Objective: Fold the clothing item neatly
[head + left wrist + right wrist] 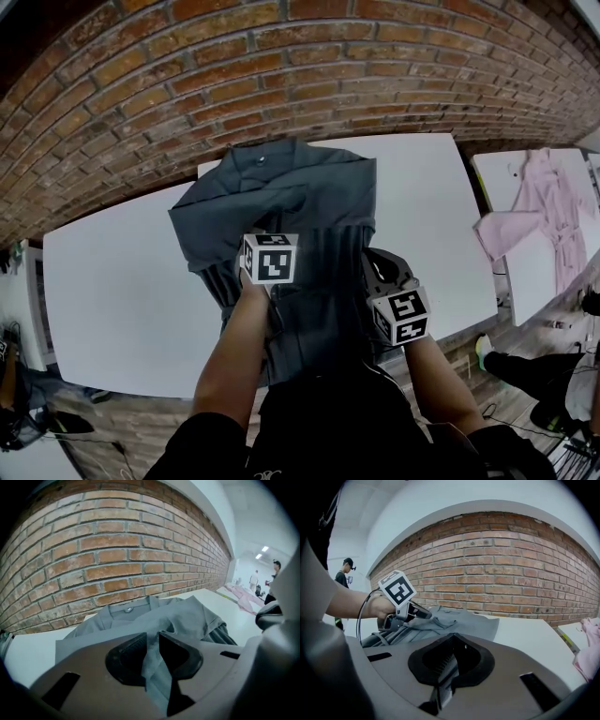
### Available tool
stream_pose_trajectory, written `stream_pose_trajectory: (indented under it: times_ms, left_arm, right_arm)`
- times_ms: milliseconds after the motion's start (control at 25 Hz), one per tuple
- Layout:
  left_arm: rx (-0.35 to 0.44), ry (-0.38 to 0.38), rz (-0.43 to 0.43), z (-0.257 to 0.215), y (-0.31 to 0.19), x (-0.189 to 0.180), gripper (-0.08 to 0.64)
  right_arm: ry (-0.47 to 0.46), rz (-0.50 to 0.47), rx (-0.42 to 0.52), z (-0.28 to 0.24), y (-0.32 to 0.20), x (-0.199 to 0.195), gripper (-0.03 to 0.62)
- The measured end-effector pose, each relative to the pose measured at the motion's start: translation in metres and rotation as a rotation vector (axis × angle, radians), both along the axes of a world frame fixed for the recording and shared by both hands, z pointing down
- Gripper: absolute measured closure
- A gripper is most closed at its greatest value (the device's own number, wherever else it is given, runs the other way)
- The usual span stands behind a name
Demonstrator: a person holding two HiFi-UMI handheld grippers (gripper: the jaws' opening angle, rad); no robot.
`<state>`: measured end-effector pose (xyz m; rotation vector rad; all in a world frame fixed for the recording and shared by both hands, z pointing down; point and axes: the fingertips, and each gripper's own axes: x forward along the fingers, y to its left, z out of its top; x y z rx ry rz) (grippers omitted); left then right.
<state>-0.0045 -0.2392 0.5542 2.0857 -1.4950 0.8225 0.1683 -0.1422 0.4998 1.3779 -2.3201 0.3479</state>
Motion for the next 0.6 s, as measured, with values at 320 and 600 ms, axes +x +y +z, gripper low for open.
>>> stream_pose_trajectory:
  times_ms: [320,600]
  left_arm:
    - [-0.014,-0.003,-0.052,0.01,-0.028,-0.034,0.483]
    - [-0.104,-0.002,0.029,0.031,-0.019,0.003,0.483]
  right_arm:
    - [0.032,-0.016,-0.007,0.0,0.012,-0.011,0.591]
    - [0.031,0.013,-0.019,0.003,0.01,0.007,0.591]
